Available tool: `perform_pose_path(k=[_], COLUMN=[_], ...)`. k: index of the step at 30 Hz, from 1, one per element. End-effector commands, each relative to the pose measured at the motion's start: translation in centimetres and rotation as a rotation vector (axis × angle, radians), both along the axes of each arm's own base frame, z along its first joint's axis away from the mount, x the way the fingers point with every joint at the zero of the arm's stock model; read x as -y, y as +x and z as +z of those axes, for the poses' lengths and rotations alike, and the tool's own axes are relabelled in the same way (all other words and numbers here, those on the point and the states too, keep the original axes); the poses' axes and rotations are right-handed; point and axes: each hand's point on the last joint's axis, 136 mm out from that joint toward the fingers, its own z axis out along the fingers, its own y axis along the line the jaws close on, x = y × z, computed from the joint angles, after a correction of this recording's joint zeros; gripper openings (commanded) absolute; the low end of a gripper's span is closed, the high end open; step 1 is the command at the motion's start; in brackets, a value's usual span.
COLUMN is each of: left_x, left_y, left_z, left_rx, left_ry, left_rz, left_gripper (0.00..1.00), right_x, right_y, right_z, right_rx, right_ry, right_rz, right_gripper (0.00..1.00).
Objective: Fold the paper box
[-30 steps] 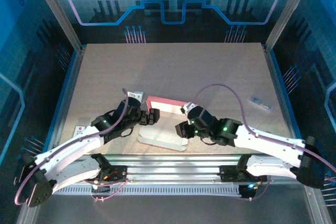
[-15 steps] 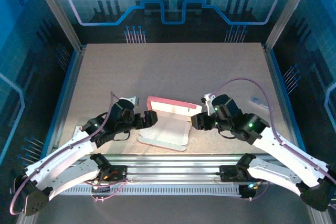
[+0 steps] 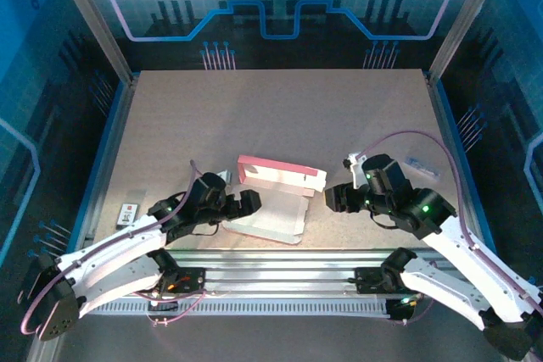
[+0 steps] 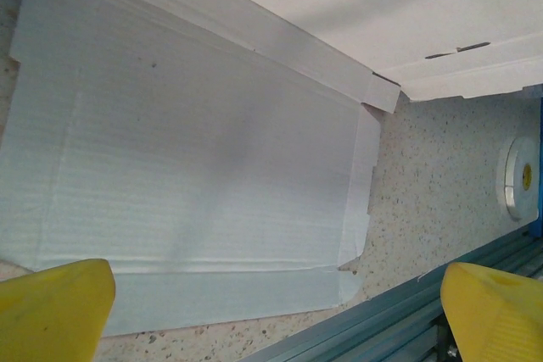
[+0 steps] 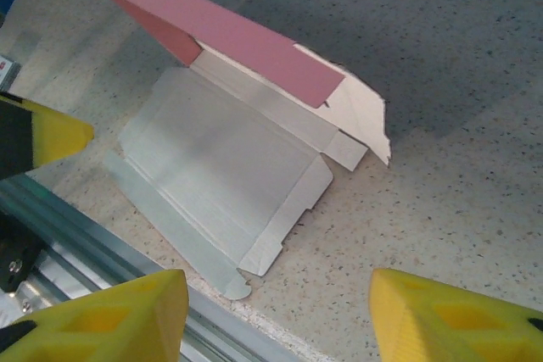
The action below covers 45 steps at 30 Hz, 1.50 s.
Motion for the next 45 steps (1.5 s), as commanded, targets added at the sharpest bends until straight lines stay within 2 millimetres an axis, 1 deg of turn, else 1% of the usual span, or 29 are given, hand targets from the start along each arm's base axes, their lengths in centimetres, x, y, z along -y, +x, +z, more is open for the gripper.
perform_pose_path(k=[1, 4, 7, 9, 12, 14, 15, 17, 18, 19, 21, 23, 26, 28, 32, 35, 38, 41, 43, 45], left_x=[0.4, 0.4, 0.8, 1.1, 1.1, 1.0, 1.1, 1.4, 1.6, 1.8, 2.1, 2.6, 3.3, 3.7, 3.0, 2.6, 2.5, 1.9, 1.7, 1.7], left_y=[0.3, 0.4, 0.6, 0.8, 1.2, 1.5, 1.6, 1.6, 1.6, 1.7, 1.8, 2.0, 2.2, 2.4, 2.5, 2.6, 2.5, 2.0, 1.5, 1.2], left_z=[-0.4, -1.2, -1.9, -2.3, -2.9, -3.2, -3.3, -3.3, -3.3, -3.2, -3.2, -3.3, -3.2, -3.3, -4.4, -4.5, -4.7, -5.7, -6.1, -6.2], left_rx=[0.04, 0.046, 0.051, 0.055, 0.061, 0.063, 0.062, 0.055, 0.055, 0.057, 0.055, 0.049, 0.038, 0.025, -0.015, -0.02, -0.026, -0.062, -0.082, -0.078], left_ry=[-0.008, -0.001, -0.008, -0.009, 0.017, 0.037, 0.038, 0.025, 0.012, -0.002, -0.019, -0.021, -0.029, -0.033, 0.008, 0.018, 0.006, 0.026, 0.02, 0.015], left_rz=[-0.012, -0.004, -0.002, -0.003, 0.004, 0.011, 0.011, 0.01, 0.008, 0.006, 0.008, -0.004, -0.023, -0.021, 0.034, 0.06, 0.087, 0.137, 0.166, 0.185], left_gripper=[0.99, 0.99, 1.0, 1.0, 0.99, 0.99, 0.99, 0.99, 0.99, 0.99, 0.99, 1.0, 0.99, 0.99, 0.99, 0.99, 0.99, 0.99, 0.99, 0.99], right_x=[0.7, 0.3, -1.1, -1.6, -1.9, -2.5, -2.6, -2.7, -2.7, -2.6, -3.1, -2.8, -2.7, -2.9, -2.8, -2.7, -2.5, -2.5, -2.6, -2.9], right_y=[0.8, 1.4, 1.4, 1.4, 1.4, 1.1, 1.0, 0.9, 0.9, 1.0, 0.9, 1.2, 1.4, 1.5, 2.2, 2.7, 3.2, 3.7, 4.1, 4.6], right_z=[-1.1, -1.4, -1.9, -2.6, -3.9, -4.8, -5.2, -5.7, -5.9, -6.1, -6.2, -6.5, -6.2, -6.5, -7.4, -7.9, -8.6, -9.1, -9.3, -9.3], right_rx=[-0.04, -0.067, -0.095, -0.109, -0.134, -0.145, -0.143, -0.118, -0.107, -0.097, -0.066, -0.048, -0.038, -0.045, -0.066, -0.064, -0.061, -0.065, -0.063, -0.058], right_ry=[-0.01, 0.023, 0.108, 0.151, 0.189, 0.227, 0.233, 0.253, 0.262, 0.273, 0.302, 0.329, 0.371, 0.387, 0.403, 0.42, 0.417, 0.41, 0.416, 0.425], right_rz=[-0.072, -0.106, -0.092, -0.101, -0.123, -0.107, -0.104, -0.091, -0.09, -0.098, -0.064, -0.095, -0.122, -0.128, -0.183, -0.223, -0.259, -0.281, -0.291, -0.294], right_gripper=[0.6, 0.6, 0.6, 0.65, 0.73, 0.8, 0.84, 0.99, 1.0, 1.0, 1.0, 1.0, 0.98, 0.93, 0.79, 0.72, 0.67, 0.65, 0.63, 0.61])
